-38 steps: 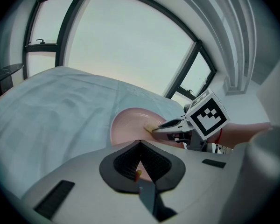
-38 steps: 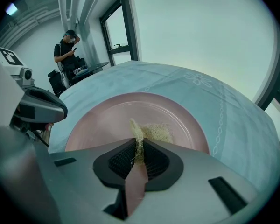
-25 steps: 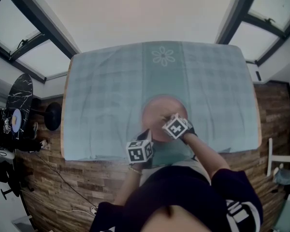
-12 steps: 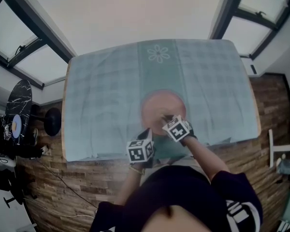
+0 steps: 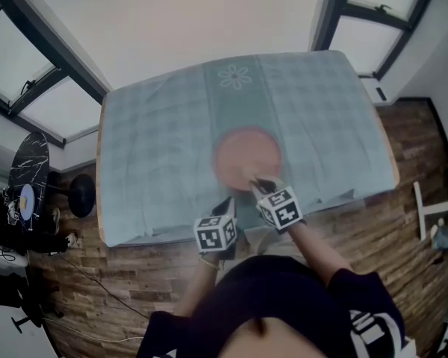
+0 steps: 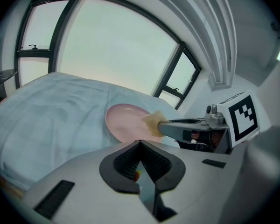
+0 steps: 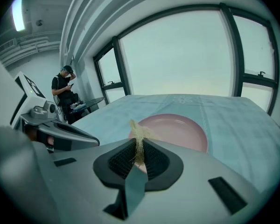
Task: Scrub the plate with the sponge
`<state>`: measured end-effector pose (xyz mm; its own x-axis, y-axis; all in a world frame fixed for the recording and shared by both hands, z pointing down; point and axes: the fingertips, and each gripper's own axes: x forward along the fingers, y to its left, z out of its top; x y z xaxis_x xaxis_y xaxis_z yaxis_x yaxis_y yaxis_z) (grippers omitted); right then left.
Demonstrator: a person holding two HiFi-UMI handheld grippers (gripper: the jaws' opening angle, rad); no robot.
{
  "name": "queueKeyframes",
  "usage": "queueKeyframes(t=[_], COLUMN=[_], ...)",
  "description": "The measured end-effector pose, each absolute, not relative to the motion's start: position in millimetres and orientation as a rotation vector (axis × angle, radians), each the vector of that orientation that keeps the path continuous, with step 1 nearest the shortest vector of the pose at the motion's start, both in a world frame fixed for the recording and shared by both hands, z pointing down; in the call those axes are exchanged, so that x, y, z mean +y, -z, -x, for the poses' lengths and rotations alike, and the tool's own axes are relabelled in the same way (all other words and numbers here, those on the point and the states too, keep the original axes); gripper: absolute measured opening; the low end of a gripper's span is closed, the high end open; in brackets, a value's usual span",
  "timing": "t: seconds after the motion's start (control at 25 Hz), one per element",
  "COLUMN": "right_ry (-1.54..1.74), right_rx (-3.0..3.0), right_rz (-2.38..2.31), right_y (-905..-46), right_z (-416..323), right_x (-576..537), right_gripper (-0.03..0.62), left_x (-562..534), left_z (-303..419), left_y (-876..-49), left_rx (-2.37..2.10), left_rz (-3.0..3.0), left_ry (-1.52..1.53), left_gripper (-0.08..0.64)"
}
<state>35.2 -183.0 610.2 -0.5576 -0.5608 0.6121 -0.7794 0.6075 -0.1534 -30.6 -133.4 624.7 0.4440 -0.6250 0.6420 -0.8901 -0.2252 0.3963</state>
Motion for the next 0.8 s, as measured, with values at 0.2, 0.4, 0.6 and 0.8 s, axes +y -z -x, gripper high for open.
queueKeyframes(t=[0.2, 0.4, 0.6, 0.8], right_ry=[-0.595, -0.593, -0.584, -0.606], right_rx=[-2.360, -2.389, -2.424, -2.452], right_rz=[-1.124, -1.132, -1.134, -1.123], right_y=[-593, -580, -569, -566], right_z=[-40, -37, -34, -27], right_x=[-144, -105, -65, -26], right_gripper=[0.039, 0.040, 0.039, 0.038], left_x=[-100, -68, -38, -12], left_z=[27, 25, 26, 32], left_y=[-618, -611, -600, -590], left_rx=[-1.249, -1.235, -1.233, -1.237], left_rz=[-1.979, -2.006, -2.032, -2.045], left_ry=[-0.453, -0.454, -0.441, -0.418], left_gripper=[0.009, 0.009, 0.009, 0.009])
